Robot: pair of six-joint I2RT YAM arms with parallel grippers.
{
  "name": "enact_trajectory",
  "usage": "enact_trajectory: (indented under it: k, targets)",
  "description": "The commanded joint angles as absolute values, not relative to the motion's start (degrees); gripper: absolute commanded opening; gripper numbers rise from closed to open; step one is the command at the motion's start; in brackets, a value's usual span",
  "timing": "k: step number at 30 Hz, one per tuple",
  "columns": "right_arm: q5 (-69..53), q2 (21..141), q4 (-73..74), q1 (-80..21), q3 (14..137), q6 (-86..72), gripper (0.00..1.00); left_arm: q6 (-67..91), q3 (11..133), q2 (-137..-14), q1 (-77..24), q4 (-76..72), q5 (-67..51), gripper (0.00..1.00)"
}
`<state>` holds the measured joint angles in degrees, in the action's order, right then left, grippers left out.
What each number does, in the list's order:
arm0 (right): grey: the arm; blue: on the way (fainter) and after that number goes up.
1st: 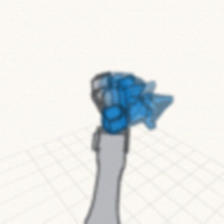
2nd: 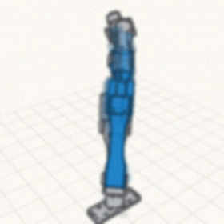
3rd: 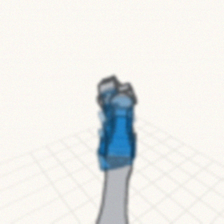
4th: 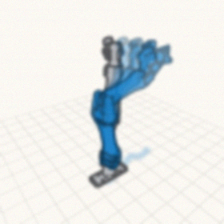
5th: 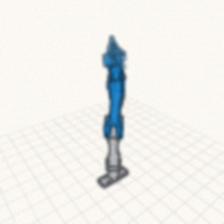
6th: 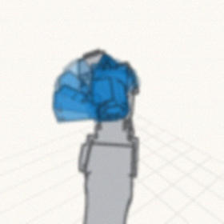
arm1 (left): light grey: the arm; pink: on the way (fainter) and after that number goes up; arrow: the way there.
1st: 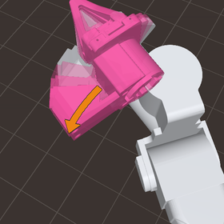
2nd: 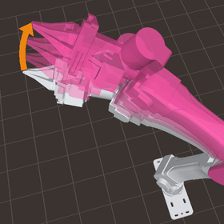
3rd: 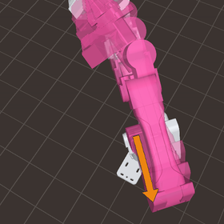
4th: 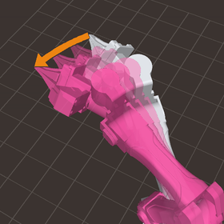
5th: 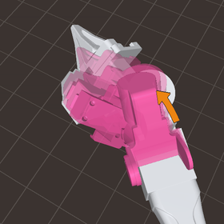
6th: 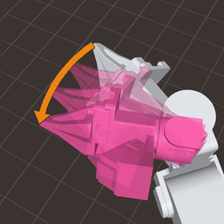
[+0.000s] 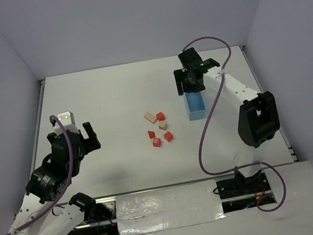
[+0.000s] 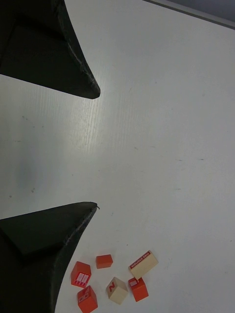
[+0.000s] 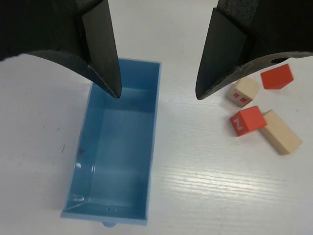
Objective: Build the wood block tower
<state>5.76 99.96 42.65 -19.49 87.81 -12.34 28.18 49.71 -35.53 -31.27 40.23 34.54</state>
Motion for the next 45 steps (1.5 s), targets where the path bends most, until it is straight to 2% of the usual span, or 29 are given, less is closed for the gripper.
enact_trajectory:
  k: [1,5,12,16,20,21,30,32,40,43,44,45]
  targets:
    - [11.1,104.0,45.7,-18.9,89.3,-13.6,0.69,26.7,49.7,-35.8,-31.5,38.3,34.8,1.0]
    - [12.6,108.4,45.6,-19.0,89.4,-13.6,0.66,26.6,49.7,-35.7,-31.5,38.2,34.8,0.99]
    - [8.3,112.1,43.2,-19.3,88.9,-12.8,0.57,26.4,49.8,-36.3,-31.5,37.9,34.3,1.0]
    - [9.1,114.9,44.1,-19.1,91.0,-11.7,0.34,26.3,49.7,-36.3,-31.6,37.9,34.2,1.0]
    - [12.3,117.2,45.6,-17.4,93.0,-8.9,0.03,26.3,49.7,-36.0,-31.5,37.8,34.2,1.0]
    - [14.3,117.5,45.6,-16.6,94.2,-6.9,0.0,26.4,49.7,-35.9,-31.5,37.7,34.0,0.99]
    - [6.9,127.3,50.5,-2.6,112.0,1.8,0.02,26.5,49.6,-36.6,-32.3,37.8,34.1,0.99]
    - [2.4,128.8,50.1,-0.5,112.8,1.8,0.04,26.1,49.6,-37.4,-32.3,37.5,33.9,1.0]
    - [0.3,133.6,51.6,1.5,116.3,4.2,0.12,26.1,49.8,-39.8,-32.4,37.7,33.7,0.99]
    - [1.6,133.0,51.2,1.4,115.7,3.7,0.34,26.1,49.9,-40.0,-32.4,37.8,34.0,1.0]
    - [3.2,131.9,51.5,1.4,115.6,2.8,0.54,26.2,49.9,-40.1,-32.4,37.9,34.1,1.0]
    - [3.5,131.0,51.7,1.4,115.6,2.4,0.59,26.3,50.0,-40.1,-32.4,37.9,34.3,1.0]
